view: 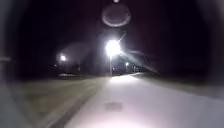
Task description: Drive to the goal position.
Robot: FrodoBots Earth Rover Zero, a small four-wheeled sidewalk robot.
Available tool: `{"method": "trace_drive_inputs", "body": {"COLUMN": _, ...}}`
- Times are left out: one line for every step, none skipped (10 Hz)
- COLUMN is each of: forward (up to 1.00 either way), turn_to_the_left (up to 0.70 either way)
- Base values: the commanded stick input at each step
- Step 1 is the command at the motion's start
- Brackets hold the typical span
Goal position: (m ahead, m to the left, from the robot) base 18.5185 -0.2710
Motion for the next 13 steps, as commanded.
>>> {"method": "trace_drive_inputs", "body": {"forward": 0.70, "turn_to_the_left": -0.07}}
{"method": "trace_drive_inputs", "body": {"forward": 0.70, "turn_to_the_left": 0.00}}
{"method": "trace_drive_inputs", "body": {"forward": 0.70, "turn_to_the_left": 0.00}}
{"method": "trace_drive_inputs", "body": {"forward": 0.70, "turn_to_the_left": 0.00}}
{"method": "trace_drive_inputs", "body": {"forward": 0.70, "turn_to_the_left": 0.00}}
{"method": "trace_drive_inputs", "body": {"forward": 0.70, "turn_to_the_left": 0.00}}
{"method": "trace_drive_inputs", "body": {"forward": 0.70, "turn_to_the_left": 0.00}}
{"method": "trace_drive_inputs", "body": {"forward": 0.70, "turn_to_the_left": 0.00}}
{"method": "trace_drive_inputs", "body": {"forward": 0.70, "turn_to_the_left": 0.00}}
{"method": "trace_drive_inputs", "body": {"forward": 0.70, "turn_to_the_left": 0.00}}
{"method": "trace_drive_inputs", "body": {"forward": 0.70, "turn_to_the_left": 0.00}}
{"method": "trace_drive_inputs", "body": {"forward": 0.70, "turn_to_the_left": 0.00}}
{"method": "trace_drive_inputs", "body": {"forward": 0.70, "turn_to_the_left": 0.00}}
